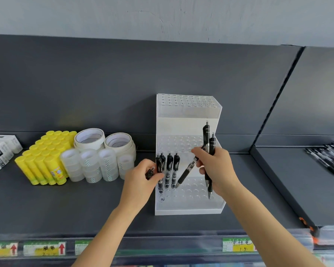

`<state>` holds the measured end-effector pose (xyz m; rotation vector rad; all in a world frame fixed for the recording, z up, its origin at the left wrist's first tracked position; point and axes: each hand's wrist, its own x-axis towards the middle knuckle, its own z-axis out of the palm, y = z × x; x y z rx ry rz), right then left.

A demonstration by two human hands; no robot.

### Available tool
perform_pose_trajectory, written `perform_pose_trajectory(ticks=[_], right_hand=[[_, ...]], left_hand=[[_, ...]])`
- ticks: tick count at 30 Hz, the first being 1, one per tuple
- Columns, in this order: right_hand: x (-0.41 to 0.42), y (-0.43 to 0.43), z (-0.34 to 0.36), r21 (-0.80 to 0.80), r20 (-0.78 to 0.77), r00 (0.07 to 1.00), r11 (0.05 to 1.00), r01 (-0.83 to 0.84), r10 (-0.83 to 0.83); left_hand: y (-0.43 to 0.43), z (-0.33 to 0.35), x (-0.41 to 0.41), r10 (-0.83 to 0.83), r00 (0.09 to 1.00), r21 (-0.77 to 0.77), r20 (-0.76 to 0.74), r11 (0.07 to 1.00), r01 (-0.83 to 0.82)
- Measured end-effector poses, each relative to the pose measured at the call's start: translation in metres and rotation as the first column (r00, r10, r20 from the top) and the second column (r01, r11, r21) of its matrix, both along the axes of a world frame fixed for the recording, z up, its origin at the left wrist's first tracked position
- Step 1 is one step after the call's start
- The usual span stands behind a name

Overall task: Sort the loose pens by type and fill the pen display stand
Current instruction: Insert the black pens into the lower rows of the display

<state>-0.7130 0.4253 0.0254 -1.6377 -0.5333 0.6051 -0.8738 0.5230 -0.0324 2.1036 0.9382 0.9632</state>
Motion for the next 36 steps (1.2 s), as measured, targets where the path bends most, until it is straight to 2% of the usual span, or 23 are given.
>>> perform_pose_trajectory(ticks=[3, 5, 9, 14, 17, 21, 25, 30, 33, 36], right_hand=[[0.000, -0.002, 0.000, -0.006, 0.271, 0.962, 0.999, 0.036, -0.033], [-0.002, -0.003, -0.001, 0.003, 0.366, 0.929, 0.999, 0.047, -0.045], [-0.008, 0.000, -0.009, -0.087, 0.524, 0.851, 0.995, 0.057, -0.003], [-0.008, 0.004, -0.012, -0.083, 0.559, 0.829, 0.995, 0.049, 0.006], [-0.007, 0.004, -0.014, -0.125, 0.596, 0.802, 0.991, 0.042, 0.042], [-0.012, 0.004, -0.022, -0.181, 0.589, 0.802, 0.984, 0.007, 0.102], [-0.018, 0.005, -0.035, -0.202, 0.573, 0.810, 0.979, -0.006, 0.123], [-0.019, 0.007, -0.038, -0.200, 0.612, 0.783, 0.980, 0.011, 0.117], [-0.018, 0.004, -0.034, -0.173, 0.559, 0.821, 0.985, -0.022, 0.117], [-0.014, -0.002, -0.027, -0.097, 0.479, 0.878, 0.995, 0.025, 0.024]], left_hand=[[0.001, 0.000, 0.001, -0.037, 0.999, 0.040, -0.024, 0.999, 0.038], [0.000, -0.001, 0.001, -0.063, 0.997, 0.070, -0.046, 0.995, 0.066], [-0.001, -0.001, -0.002, -0.077, 0.993, 0.076, -0.091, 0.994, 0.084], [0.002, -0.001, -0.004, -0.068, 0.991, 0.071, -0.116, 0.995, 0.076], [0.004, 0.000, -0.006, -0.071, 0.995, 0.044, -0.074, 0.996, 0.075], [0.005, 0.002, -0.008, -0.051, 0.998, -0.074, 0.039, 0.996, 0.053], [0.006, 0.005, -0.009, 0.003, 0.987, -0.277, 0.161, 0.960, 0.042], [0.005, 0.007, -0.010, 0.036, 0.967, -0.371, 0.253, 0.926, 0.063], [0.006, 0.007, -0.013, 0.005, 0.972, -0.381, 0.235, 0.921, 0.087], [0.004, 0.014, -0.016, -0.024, 0.971, -0.327, 0.239, 0.939, 0.104]])
